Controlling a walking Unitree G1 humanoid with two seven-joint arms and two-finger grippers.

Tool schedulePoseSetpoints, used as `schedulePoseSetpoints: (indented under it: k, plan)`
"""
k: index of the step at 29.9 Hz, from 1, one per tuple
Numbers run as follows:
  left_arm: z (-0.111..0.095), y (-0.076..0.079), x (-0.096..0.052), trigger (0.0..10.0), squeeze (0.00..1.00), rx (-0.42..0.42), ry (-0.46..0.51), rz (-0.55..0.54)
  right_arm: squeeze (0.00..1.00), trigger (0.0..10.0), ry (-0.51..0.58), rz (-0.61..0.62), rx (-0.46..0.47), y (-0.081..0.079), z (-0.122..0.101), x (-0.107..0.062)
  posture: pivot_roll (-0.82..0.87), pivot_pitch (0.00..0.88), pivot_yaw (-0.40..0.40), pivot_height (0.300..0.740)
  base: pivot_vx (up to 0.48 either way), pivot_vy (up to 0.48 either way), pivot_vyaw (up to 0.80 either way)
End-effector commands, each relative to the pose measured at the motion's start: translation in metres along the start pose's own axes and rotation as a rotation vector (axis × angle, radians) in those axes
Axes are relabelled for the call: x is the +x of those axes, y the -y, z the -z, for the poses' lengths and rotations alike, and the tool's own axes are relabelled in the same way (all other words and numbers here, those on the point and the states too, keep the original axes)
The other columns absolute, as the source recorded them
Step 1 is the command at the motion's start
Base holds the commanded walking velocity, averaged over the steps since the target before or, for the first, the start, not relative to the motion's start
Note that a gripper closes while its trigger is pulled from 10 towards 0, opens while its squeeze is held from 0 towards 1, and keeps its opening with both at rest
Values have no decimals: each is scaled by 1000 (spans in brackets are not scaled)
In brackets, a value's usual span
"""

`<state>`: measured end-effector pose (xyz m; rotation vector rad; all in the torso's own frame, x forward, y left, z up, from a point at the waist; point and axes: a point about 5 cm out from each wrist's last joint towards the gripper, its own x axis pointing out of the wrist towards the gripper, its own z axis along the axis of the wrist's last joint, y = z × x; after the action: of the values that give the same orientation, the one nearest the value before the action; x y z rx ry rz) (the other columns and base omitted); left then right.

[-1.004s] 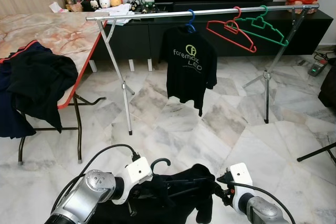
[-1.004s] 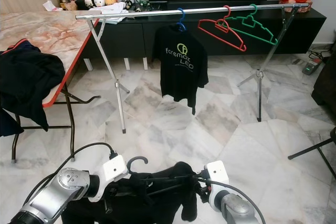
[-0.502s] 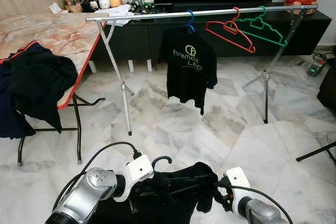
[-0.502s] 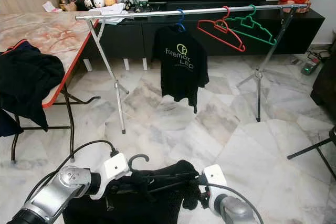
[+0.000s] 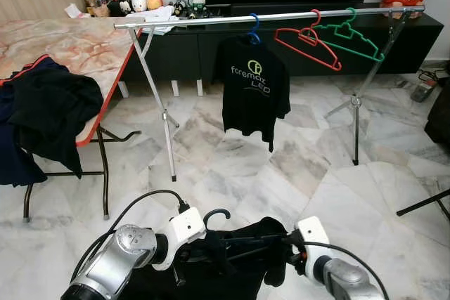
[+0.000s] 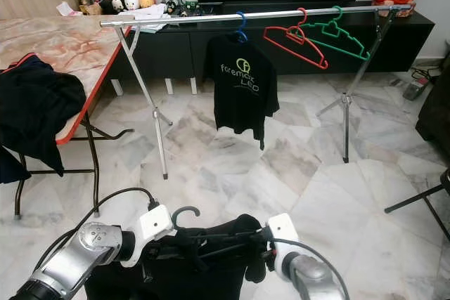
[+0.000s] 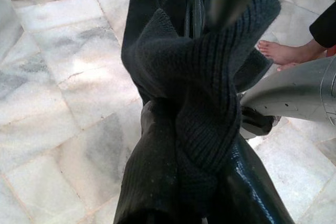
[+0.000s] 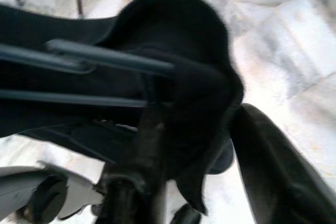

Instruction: Hang hanger

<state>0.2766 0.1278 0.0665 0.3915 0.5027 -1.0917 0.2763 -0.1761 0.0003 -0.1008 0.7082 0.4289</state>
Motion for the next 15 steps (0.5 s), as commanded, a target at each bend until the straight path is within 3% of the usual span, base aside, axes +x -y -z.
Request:
schedulePoseSetpoints:
  k: [1, 7, 15]
  plan:
    - [-5, -2, -2, 0, 0, 31, 6, -4, 0, 0, -4, -22, 3, -3, 1, 2, -35, 116, 30, 740, 0, 0, 0]
    - [-5, -1, -1, 0, 0, 31, 7, -1, 0, 0, -28, -61, 3, -11, 8, 5, -32, 117, 28, 740, 0, 0, 0]
    - [-5, -1, -2, 0, 0, 32, 8, 2, 0, 0, -22, -43, 15, -10, 9, 6, -32, 118, 30, 740, 0, 0, 0]
